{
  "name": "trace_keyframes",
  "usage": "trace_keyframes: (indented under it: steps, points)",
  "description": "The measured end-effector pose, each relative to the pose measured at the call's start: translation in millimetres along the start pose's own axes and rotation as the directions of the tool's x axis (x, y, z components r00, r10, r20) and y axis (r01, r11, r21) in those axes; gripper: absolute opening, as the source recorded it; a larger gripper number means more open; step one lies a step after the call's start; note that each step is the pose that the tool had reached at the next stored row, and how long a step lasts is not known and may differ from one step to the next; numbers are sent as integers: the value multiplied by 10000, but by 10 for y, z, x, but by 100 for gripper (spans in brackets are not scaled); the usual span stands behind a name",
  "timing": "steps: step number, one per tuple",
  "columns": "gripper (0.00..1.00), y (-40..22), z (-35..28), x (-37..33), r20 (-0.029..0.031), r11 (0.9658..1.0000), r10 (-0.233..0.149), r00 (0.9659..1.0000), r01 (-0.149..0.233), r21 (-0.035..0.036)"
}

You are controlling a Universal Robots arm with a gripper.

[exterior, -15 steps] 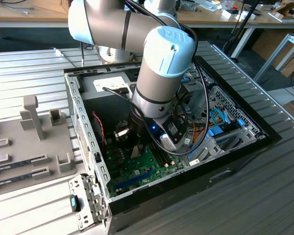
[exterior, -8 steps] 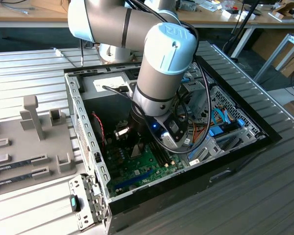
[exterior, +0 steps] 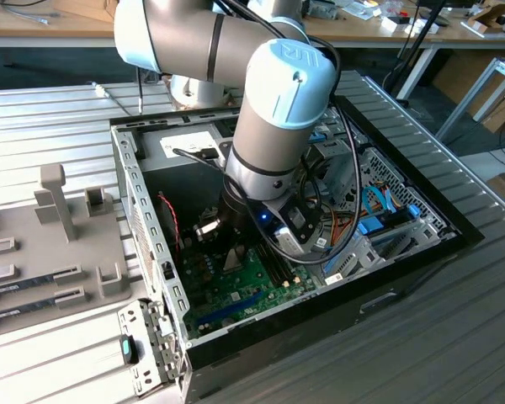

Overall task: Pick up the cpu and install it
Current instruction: 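Place the cpu into insertion slot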

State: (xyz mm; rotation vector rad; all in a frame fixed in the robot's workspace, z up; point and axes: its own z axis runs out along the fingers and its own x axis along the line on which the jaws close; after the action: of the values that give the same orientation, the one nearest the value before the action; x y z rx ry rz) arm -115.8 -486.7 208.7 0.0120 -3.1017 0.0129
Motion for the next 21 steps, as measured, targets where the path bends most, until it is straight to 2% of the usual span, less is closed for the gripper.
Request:
trace_keyframes:
  steps: [21]
  points:
    - [39, -15, 26, -24, -2, 10000, -11, 10000, 11, 1]
